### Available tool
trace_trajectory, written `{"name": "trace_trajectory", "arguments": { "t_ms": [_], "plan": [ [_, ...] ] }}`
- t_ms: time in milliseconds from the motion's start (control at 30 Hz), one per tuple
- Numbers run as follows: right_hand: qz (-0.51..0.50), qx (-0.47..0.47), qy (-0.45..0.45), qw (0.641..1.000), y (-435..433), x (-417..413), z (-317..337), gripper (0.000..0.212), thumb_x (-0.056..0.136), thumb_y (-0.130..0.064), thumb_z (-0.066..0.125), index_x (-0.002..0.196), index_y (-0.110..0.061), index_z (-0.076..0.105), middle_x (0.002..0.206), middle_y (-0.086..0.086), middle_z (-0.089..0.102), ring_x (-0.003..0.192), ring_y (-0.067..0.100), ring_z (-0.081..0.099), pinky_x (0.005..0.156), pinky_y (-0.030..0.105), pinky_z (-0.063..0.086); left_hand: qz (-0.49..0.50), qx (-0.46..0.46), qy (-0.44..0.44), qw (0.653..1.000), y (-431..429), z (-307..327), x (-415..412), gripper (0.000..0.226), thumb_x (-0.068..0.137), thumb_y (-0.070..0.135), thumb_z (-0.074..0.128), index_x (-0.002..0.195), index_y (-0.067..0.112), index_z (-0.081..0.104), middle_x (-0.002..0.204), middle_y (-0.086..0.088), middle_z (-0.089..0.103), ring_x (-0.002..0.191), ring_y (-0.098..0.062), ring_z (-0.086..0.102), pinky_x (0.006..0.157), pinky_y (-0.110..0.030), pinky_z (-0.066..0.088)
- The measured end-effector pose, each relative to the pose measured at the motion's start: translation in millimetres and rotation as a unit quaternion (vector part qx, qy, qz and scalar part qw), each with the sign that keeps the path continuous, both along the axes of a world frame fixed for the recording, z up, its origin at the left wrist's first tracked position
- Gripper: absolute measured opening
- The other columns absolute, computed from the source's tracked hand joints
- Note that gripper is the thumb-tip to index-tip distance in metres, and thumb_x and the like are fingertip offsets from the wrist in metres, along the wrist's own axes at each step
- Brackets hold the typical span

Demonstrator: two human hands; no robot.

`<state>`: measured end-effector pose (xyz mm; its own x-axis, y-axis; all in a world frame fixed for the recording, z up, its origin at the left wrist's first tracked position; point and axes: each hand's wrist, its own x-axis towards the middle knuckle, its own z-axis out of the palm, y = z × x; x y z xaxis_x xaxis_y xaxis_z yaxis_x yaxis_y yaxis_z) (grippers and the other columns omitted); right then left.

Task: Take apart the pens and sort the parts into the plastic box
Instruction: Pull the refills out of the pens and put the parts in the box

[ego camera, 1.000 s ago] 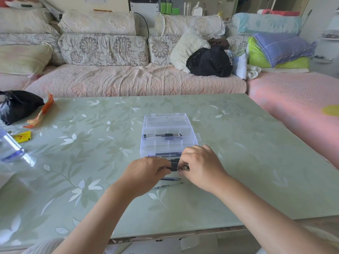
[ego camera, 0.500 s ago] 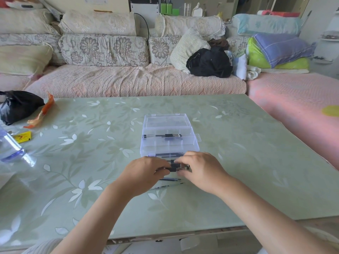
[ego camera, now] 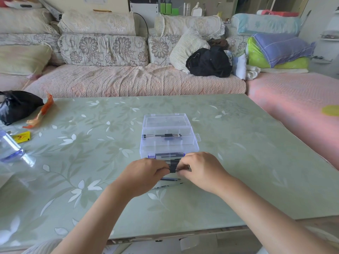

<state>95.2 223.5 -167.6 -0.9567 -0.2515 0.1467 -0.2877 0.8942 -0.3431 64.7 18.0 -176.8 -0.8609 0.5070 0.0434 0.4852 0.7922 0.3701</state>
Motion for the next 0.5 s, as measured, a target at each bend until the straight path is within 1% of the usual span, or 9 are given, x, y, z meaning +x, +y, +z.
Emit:
{"name": "trace_trajectory", "arguments": {
  "t_ms": [67,133,267,333,400,433,500],
  "plan": [
    [0.000,-0.001,0.008,1.000,-0.5,0.8,0.0,0.009,0.085,-0.036,0.065,0.090,-0.031,0.071,0.084,-0.015,0.061,0.075,0.005,0.048,0.067,0.022,0.031,-0.009,0.007,0.003,1.000,-1.0,-0.3,-0.1,0.016,0.094,0.049,0.050,0.101,0.041,0.061,0.080,0.013,0.063,0.071,-0.007,0.054,0.060,-0.018,0.039],
    [-0.002,-0.005,0.016,1.000,-1.0,1.0,0.1,0.009,0.085,-0.037,0.066,0.089,-0.030,0.071,0.083,-0.014,0.060,0.073,0.007,0.049,0.065,0.022,0.030,-0.012,0.005,0.005,1.000,-1.8,0.0,-0.6,0.016,0.092,0.050,0.053,0.107,0.045,0.057,0.080,0.015,0.061,0.069,-0.003,0.052,0.058,-0.015,0.034],
    [0.000,-0.007,0.030,1.000,-1.2,0.6,-0.3,0.008,0.085,-0.035,0.066,0.087,-0.029,0.070,0.081,-0.013,0.058,0.071,0.007,0.049,0.062,0.018,0.029,-0.004,0.009,0.009,1.000,-3.8,0.1,-2.5,0.013,0.093,0.046,0.052,0.104,0.044,0.060,0.081,0.016,0.063,0.074,-0.007,0.054,0.059,-0.017,0.036],
    [-0.004,0.001,0.035,0.999,-0.5,0.8,-0.7,0.007,0.086,-0.033,0.065,0.088,-0.029,0.070,0.081,-0.015,0.055,0.069,0.006,0.046,0.063,0.020,0.028,0.001,0.011,0.016,1.000,-7.1,1.1,-4.3,0.013,0.094,0.044,0.053,0.103,0.043,0.062,0.086,0.018,0.066,0.079,-0.008,0.058,0.062,-0.015,0.037],
    [-0.012,0.011,0.033,0.999,1.8,0.4,-1.3,0.008,0.087,-0.033,0.062,0.089,-0.030,0.069,0.085,-0.014,0.057,0.070,0.006,0.046,0.065,0.021,0.028,0.003,0.010,0.034,0.999,-12.7,2.4,-8.2,0.012,0.093,0.042,0.055,0.102,0.042,0.063,0.088,0.020,0.067,0.081,-0.009,0.059,0.062,-0.013,0.036],
    [-0.018,0.016,0.030,0.999,3.4,-0.1,-1.3,0.009,0.088,-0.033,0.061,0.089,-0.031,0.069,0.088,-0.014,0.059,0.072,0.006,0.047,0.066,0.021,0.029,0.007,0.009,0.038,0.999,-16.2,3.2,-10.6,0.011,0.094,0.041,0.056,0.102,0.041,0.063,0.090,0.020,0.067,0.082,-0.009,0.059,0.063,-0.014,0.038],
    [-0.035,0.029,0.021,0.999,8.3,-1.6,-0.3,0.011,0.089,-0.034,0.059,0.090,-0.031,0.069,0.093,-0.013,0.060,0.074,0.008,0.049,0.068,0.023,0.032,0.030,0.001,0.030,0.999,-24.3,4.6,-15.6,0.010,0.094,0.040,0.055,0.102,0.041,0.062,0.095,0.021,0.066,0.084,-0.010,0.059,0.068,-0.022,0.044]
  ]
}}
